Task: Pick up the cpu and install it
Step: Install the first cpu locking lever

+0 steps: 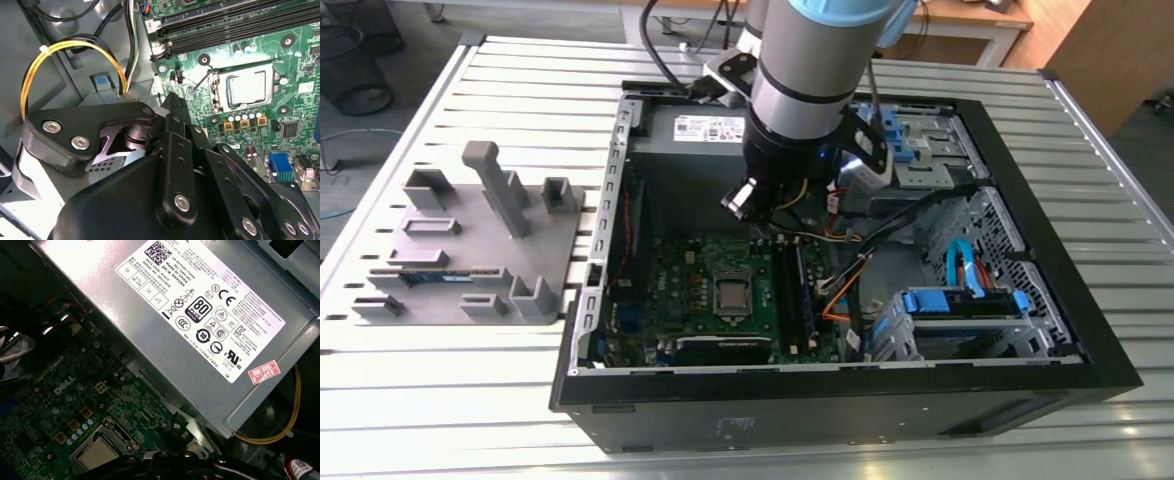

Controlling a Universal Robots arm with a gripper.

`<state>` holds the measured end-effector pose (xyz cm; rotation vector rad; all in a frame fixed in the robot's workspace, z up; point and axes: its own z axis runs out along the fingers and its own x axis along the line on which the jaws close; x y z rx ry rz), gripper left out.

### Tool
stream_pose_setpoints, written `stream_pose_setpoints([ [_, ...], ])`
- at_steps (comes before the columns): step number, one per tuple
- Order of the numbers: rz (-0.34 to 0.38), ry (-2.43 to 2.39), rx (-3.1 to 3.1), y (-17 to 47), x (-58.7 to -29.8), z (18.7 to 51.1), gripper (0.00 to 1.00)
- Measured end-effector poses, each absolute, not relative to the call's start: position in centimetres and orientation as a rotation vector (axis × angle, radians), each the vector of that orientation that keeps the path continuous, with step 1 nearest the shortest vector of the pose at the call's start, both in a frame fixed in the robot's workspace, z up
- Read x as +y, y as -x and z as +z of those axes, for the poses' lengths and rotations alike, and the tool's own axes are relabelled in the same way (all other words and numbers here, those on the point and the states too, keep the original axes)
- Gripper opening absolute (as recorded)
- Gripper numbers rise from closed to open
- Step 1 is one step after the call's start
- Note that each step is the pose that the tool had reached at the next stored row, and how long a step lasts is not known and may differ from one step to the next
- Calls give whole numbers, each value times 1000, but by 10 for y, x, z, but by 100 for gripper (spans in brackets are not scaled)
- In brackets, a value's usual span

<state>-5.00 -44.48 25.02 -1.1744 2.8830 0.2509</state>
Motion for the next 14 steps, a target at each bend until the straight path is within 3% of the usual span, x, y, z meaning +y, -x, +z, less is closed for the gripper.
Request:
stream_pose_setpoints([
  [14, 251, 1174, 2883, 50, -445, 243, 11],
])
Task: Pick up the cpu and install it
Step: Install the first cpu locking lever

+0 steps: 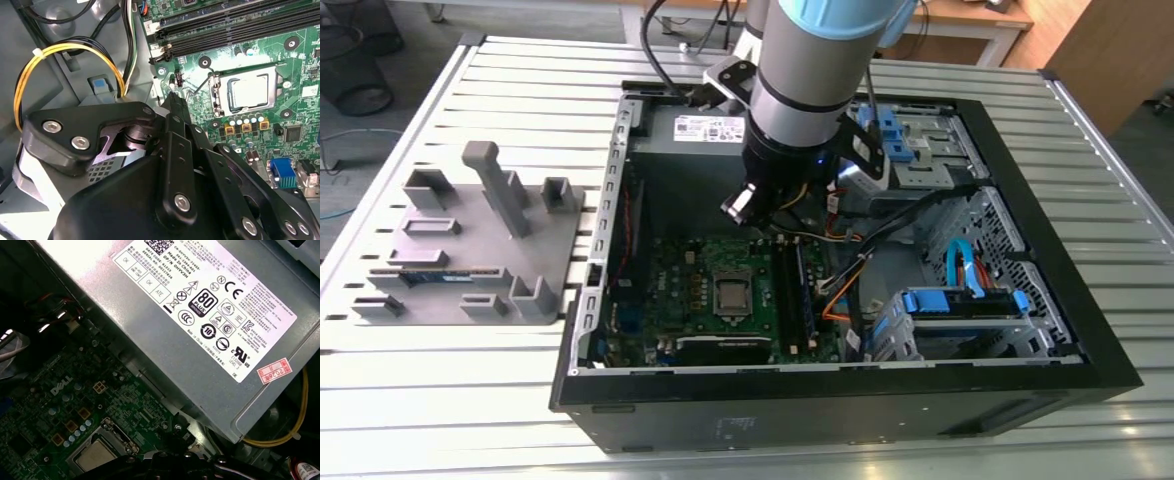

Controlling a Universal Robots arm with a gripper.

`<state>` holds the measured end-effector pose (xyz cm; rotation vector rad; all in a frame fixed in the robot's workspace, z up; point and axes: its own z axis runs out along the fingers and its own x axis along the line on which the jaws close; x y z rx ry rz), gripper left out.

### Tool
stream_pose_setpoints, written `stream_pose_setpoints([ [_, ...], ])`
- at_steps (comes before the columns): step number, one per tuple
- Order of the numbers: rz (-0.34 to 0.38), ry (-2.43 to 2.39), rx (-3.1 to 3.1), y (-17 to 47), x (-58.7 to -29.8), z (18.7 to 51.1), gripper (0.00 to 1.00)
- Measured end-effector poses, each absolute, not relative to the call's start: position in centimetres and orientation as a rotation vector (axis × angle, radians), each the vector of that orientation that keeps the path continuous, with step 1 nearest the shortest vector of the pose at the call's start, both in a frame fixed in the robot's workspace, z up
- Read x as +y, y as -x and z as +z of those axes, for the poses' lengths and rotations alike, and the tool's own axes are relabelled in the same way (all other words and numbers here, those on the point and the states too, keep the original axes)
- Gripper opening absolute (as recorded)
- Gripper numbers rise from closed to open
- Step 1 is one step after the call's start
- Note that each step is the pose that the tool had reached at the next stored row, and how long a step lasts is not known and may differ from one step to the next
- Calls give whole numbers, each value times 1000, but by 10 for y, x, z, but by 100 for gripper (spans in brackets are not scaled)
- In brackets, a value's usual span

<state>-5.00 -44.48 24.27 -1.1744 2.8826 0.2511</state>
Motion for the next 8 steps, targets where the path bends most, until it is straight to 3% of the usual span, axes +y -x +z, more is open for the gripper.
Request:
stream_pose_setpoints([
  [8, 248, 1175, 2884, 50, -445, 240, 11],
])
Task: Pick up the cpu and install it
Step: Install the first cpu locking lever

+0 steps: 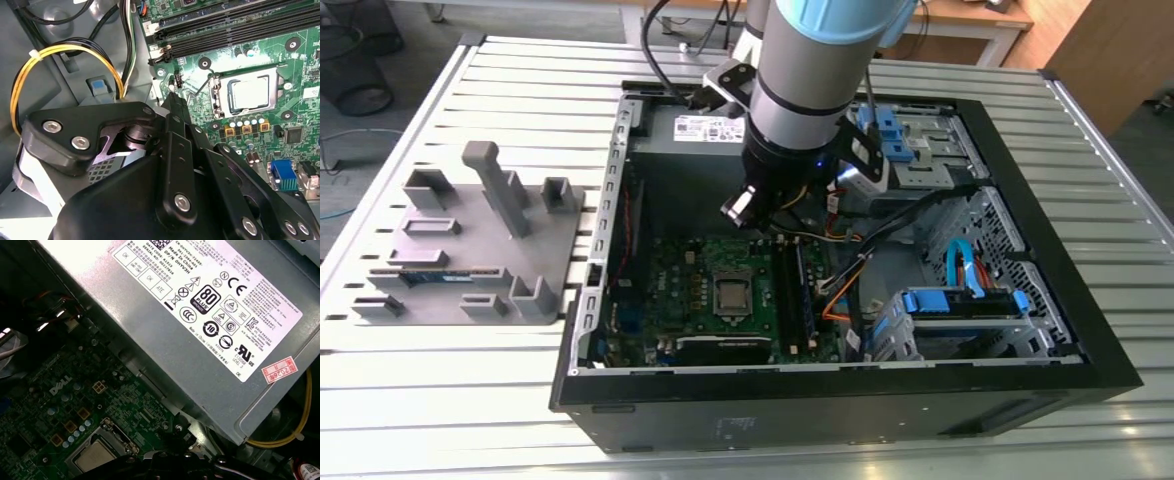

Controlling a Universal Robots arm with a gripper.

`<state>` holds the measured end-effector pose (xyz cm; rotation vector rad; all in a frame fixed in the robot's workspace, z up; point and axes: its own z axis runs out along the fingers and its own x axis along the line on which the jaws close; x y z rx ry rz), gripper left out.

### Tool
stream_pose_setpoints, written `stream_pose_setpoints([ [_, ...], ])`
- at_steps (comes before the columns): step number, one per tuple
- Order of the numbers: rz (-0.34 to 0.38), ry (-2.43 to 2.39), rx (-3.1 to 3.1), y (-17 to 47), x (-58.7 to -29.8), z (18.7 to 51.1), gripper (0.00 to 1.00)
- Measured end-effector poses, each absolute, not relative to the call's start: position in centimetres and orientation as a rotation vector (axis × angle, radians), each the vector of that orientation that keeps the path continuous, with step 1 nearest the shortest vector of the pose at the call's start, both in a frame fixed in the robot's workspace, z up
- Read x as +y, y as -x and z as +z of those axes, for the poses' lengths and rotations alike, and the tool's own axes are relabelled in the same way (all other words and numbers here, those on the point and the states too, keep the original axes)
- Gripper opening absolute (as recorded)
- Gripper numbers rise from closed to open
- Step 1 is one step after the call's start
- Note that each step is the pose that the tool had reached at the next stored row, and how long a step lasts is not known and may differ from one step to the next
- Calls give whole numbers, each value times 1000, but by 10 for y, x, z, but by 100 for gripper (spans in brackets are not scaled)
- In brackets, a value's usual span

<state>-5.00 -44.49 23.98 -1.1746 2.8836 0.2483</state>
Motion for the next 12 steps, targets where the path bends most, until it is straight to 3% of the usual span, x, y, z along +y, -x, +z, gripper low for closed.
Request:
stream_pose_setpoints([
  [12, 184, 1181, 2904, 50, -446, 239, 11],
])
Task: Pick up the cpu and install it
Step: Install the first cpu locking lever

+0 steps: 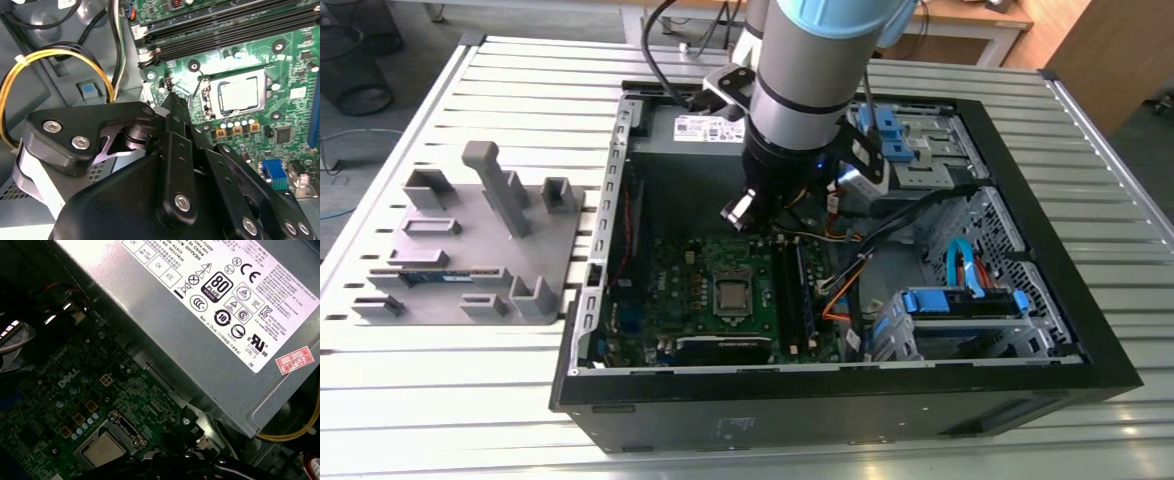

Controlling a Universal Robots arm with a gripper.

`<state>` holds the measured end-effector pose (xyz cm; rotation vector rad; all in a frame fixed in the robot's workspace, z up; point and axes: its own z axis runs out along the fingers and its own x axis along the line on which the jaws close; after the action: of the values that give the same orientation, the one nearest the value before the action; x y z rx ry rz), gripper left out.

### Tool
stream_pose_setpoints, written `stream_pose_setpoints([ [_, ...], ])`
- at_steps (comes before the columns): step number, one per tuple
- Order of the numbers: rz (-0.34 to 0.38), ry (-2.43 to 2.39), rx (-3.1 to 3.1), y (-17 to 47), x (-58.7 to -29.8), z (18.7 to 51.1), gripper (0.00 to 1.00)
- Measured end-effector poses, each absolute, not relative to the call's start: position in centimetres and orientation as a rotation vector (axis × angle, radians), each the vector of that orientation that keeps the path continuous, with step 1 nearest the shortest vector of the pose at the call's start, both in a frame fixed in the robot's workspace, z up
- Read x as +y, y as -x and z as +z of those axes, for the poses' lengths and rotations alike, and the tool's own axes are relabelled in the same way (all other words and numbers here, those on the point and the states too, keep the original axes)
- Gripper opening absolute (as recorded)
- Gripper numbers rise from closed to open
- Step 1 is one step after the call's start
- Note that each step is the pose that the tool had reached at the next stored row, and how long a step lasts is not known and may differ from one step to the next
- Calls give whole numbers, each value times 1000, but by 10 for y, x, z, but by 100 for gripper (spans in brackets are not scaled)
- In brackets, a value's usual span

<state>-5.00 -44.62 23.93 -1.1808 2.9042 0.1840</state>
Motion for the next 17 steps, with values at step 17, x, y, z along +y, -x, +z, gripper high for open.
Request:
stream_pose_setpoints([
  [17, 136, 1098, 2950, 50, -447, 237, 11],
])
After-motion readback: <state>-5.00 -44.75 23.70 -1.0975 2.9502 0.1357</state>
